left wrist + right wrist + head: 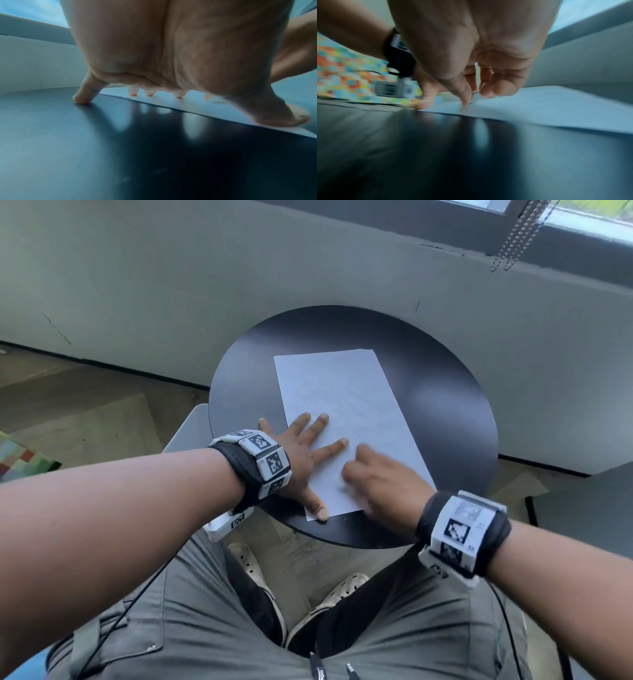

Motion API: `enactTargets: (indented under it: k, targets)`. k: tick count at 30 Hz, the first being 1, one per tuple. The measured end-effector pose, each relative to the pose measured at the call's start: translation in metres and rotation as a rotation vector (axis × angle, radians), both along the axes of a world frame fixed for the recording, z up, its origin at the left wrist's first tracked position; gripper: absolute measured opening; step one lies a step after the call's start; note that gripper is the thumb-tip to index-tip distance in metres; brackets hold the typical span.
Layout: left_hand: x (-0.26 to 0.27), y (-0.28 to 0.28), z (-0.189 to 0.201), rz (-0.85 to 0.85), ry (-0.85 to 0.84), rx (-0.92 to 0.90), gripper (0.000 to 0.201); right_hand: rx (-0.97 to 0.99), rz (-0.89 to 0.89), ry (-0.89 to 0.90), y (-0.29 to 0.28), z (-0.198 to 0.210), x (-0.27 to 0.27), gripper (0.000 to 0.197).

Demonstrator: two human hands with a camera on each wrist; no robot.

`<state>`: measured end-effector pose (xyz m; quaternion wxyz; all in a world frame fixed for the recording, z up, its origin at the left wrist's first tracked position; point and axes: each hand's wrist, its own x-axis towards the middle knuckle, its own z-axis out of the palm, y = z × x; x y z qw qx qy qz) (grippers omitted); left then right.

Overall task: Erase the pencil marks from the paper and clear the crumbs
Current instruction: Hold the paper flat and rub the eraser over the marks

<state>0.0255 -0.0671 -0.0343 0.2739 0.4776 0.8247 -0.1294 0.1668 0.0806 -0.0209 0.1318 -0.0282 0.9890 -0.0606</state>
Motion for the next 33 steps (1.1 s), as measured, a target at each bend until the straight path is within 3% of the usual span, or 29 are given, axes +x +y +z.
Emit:
enactTargets:
  k: [3, 9, 12, 14, 16, 19, 25, 27, 30, 33]
  targets:
    - [-0.002, -0.005, -0.003, 0.007, -0.012, 0.045, 0.137, 0.086, -0.243, 0.053, 0.048, 0.0, -0.015, 0.03]
    - [-0.01, -0.032, -0.012, 0.253, 0.005, 0.201, 0.133, 0.129, -0.312, 0.069, 0.063, -0.011, -0.006, 0.026]
    - [-0.009, -0.036, -0.016, 0.228, 0.034, 0.204, 0.141, 0.112, -0.381, 0.037, 0.058, -0.007, -0.007, 0.021]
    - [-0.008, -0.033, -0.017, 0.203, 0.03, 0.193, 0.144, 0.035, -0.304, 0.039, 0.044, -0.001, -0.003, 0.017]
    - [-0.009, -0.031, -0.017, 0.172, 0.027, 0.166, 0.147, -0.059, -0.078, 0.015, 0.017, 0.005, 0.002, 0.01]
    - [-0.009, -0.028, -0.015, 0.141, 0.032, 0.117, 0.152, -0.02, 0.212, -0.045, -0.016, 0.005, 0.003, 0.007]
    - [-0.007, -0.02, 0.003, 0.162, 0.03, 0.028, 0.155, 0.085, -0.051, 0.055, -0.002, 0.011, -0.051, 0.013]
    - [-0.005, -0.019, 0.006, 0.165, 0.015, 0.017, 0.154, 0.089, 0.027, 0.056, -0.01, 0.009, -0.049, 0.011]
    - [-0.003, -0.017, 0.007, 0.148, -0.018, 0.014, 0.151, 0.064, 0.285, -0.039, -0.024, 0.004, -0.029, 0.01]
    - [-0.003, -0.014, 0.013, 0.133, -0.008, -0.01, 0.152, 0.077, 0.151, -0.038, -0.004, 0.011, -0.044, 0.012]
